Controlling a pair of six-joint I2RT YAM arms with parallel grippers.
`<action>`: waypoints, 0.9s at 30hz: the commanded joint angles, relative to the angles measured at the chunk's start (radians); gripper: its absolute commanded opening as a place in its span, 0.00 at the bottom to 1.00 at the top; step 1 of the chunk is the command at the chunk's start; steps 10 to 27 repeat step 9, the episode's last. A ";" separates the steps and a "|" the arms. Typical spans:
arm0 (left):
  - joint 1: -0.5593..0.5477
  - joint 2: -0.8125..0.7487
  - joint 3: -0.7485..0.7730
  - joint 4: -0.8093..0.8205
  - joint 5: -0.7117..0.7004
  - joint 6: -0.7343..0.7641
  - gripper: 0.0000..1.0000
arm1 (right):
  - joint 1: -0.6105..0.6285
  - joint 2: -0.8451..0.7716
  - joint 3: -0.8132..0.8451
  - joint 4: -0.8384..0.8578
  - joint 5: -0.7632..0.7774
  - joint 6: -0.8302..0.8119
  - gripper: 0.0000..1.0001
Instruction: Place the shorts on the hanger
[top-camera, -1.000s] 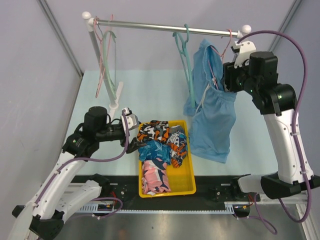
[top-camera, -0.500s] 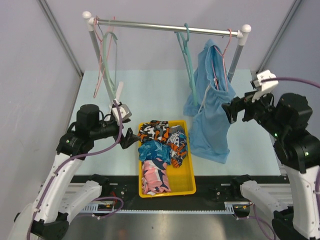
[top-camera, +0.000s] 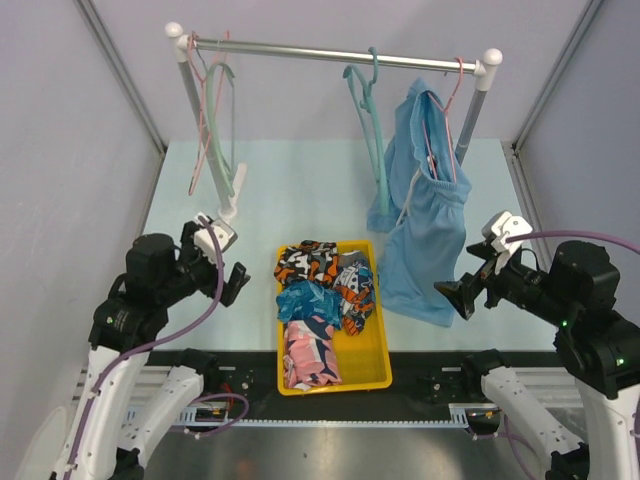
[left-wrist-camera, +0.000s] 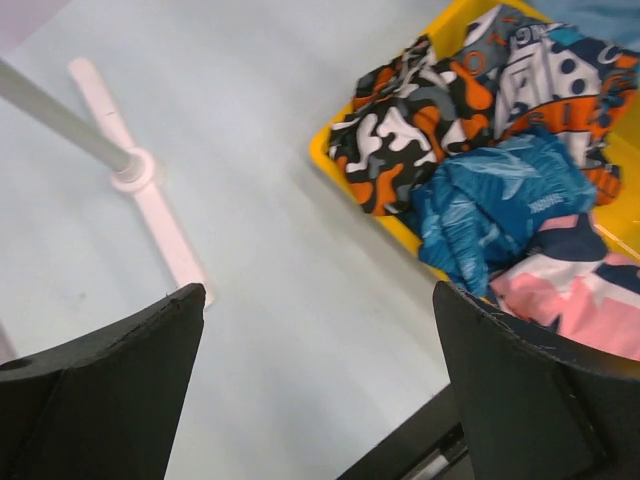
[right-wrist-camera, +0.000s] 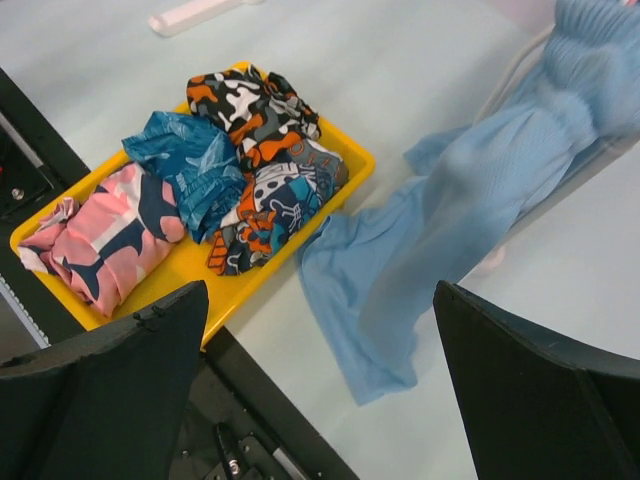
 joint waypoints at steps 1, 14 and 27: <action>0.008 -0.038 0.004 -0.001 -0.155 0.055 1.00 | -0.001 -0.055 -0.038 -0.013 0.015 0.017 1.00; 0.009 -0.078 -0.019 0.030 -0.219 0.026 1.00 | -0.037 -0.108 -0.085 0.027 0.099 0.138 1.00; 0.009 -0.078 -0.019 0.030 -0.219 0.026 1.00 | -0.037 -0.108 -0.085 0.027 0.099 0.138 1.00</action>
